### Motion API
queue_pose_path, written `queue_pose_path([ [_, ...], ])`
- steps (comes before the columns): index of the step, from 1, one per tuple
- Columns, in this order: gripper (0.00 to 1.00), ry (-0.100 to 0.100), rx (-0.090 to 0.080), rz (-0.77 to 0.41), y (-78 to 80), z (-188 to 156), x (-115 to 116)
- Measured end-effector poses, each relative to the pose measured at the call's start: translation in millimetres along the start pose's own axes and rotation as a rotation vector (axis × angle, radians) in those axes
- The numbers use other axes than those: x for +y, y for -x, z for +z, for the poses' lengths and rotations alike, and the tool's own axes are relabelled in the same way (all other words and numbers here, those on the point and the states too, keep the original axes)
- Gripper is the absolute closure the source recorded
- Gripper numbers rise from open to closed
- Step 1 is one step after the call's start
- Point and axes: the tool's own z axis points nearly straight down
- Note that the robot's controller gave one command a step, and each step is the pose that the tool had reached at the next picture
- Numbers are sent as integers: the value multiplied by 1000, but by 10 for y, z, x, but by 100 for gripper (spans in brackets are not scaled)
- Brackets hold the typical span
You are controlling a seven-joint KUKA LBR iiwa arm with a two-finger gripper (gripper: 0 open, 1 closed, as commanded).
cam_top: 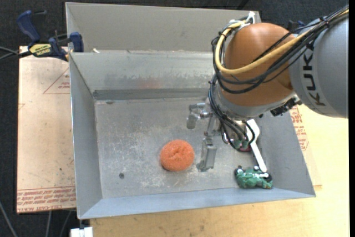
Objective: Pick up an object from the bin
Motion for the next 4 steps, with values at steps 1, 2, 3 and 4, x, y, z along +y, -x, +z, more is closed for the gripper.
queue_pose_path([
  [1,0,1,-8,3,15,-37,-4],
  [2,0,2,-12,-2,175,584,-20],
  [3,0,1,-2,-89,230,915,-48],
  [4,0,3,-12,-59,261,834,5],
])
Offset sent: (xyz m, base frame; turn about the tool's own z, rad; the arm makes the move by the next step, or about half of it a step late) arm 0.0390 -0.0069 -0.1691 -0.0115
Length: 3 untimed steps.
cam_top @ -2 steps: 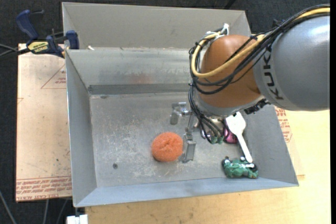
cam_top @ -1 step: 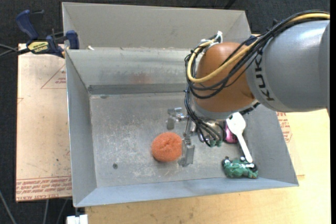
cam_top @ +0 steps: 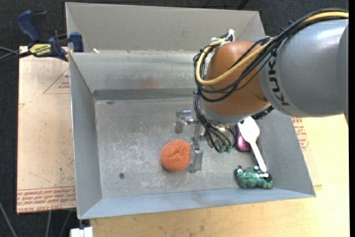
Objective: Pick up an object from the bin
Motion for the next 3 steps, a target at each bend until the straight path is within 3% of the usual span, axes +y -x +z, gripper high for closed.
queue_pose_path([
  [1,0,0,1,-74,-26,586,28],
  [2,100,2,-6,-62,-15,836,-28],
  [3,100,2,-6,-62,-15,836,-29],
])
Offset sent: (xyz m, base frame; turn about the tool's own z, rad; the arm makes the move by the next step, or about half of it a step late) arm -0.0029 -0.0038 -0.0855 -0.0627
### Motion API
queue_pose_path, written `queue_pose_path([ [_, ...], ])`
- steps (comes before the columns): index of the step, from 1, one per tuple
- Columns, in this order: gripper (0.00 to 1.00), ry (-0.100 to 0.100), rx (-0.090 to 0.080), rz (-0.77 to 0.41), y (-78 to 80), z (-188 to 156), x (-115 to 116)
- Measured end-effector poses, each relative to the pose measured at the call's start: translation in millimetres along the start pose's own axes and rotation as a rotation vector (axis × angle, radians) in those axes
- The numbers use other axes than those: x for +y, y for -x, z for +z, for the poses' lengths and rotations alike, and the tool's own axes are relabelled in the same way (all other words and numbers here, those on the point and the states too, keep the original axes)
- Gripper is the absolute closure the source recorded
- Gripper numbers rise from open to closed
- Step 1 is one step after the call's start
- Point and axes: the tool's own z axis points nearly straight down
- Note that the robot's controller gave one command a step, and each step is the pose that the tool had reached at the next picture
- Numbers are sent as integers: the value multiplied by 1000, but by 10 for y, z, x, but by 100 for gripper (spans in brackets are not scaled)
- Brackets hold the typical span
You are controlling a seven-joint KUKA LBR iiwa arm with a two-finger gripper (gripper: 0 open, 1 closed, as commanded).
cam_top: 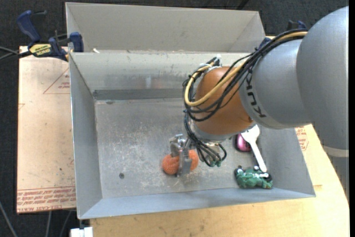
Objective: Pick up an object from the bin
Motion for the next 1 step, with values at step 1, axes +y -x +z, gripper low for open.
queue_pose_path([
  [1,100,0,2,1,-6,-33,0],
])
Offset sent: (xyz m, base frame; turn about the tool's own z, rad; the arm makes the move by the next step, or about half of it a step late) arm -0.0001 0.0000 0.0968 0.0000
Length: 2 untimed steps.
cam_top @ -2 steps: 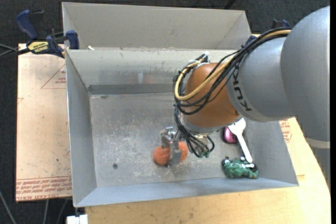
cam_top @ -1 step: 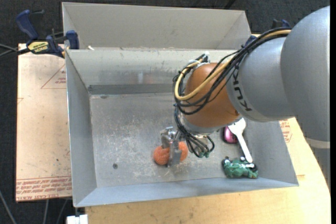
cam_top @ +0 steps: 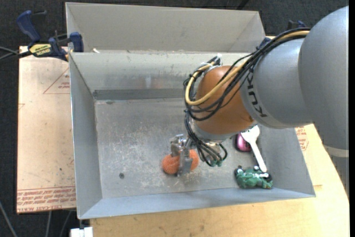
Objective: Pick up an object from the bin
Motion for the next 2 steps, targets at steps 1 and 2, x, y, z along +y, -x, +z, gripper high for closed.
queue_pose_path([
  [1,100,0,7,0,-18,-146,2],
  [2,100,0,9,0,-22,-370,5],
])
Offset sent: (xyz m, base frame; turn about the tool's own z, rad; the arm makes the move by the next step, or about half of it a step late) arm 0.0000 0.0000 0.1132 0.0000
